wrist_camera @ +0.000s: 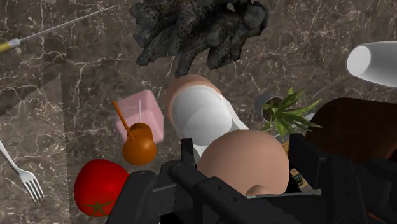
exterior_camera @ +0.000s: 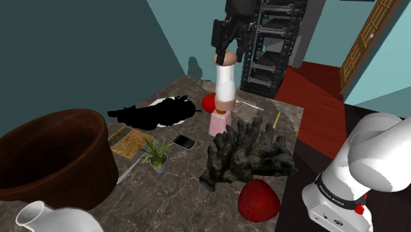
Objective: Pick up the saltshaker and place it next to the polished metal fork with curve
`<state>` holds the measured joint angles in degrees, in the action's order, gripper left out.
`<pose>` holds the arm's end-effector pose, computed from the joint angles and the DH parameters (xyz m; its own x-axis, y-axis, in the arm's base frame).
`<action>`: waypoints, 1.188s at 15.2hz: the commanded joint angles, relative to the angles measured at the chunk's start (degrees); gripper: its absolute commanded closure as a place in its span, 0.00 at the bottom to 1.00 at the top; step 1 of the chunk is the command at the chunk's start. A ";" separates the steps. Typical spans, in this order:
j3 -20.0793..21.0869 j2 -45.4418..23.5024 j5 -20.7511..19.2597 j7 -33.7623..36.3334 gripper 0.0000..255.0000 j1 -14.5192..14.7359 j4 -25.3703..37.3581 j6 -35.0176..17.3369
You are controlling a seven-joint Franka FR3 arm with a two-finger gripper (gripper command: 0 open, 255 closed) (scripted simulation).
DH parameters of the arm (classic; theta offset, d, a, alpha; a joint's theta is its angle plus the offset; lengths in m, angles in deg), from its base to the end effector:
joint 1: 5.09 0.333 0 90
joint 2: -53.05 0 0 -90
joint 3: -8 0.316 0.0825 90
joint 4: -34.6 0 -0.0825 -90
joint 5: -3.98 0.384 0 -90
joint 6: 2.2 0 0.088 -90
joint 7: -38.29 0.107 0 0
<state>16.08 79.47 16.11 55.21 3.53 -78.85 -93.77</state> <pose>0.3827 0.1526 0.6540 0.9995 -0.0162 0.0284 -0.0114 -0.9864 -0.1637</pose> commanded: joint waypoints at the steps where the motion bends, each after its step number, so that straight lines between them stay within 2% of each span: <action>1: 2.12 -1.57 0.49 2.87 1.00 0.69 1.78 -0.34; 10: 12.11 -10.02 0.52 15.91 1.00 3.83 9.90 -3.05; 18: 20.92 -22.34 -4.72 28.79 1.00 7.31 22.16 -4.07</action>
<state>35.93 58.95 12.33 82.24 10.31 -58.48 -97.75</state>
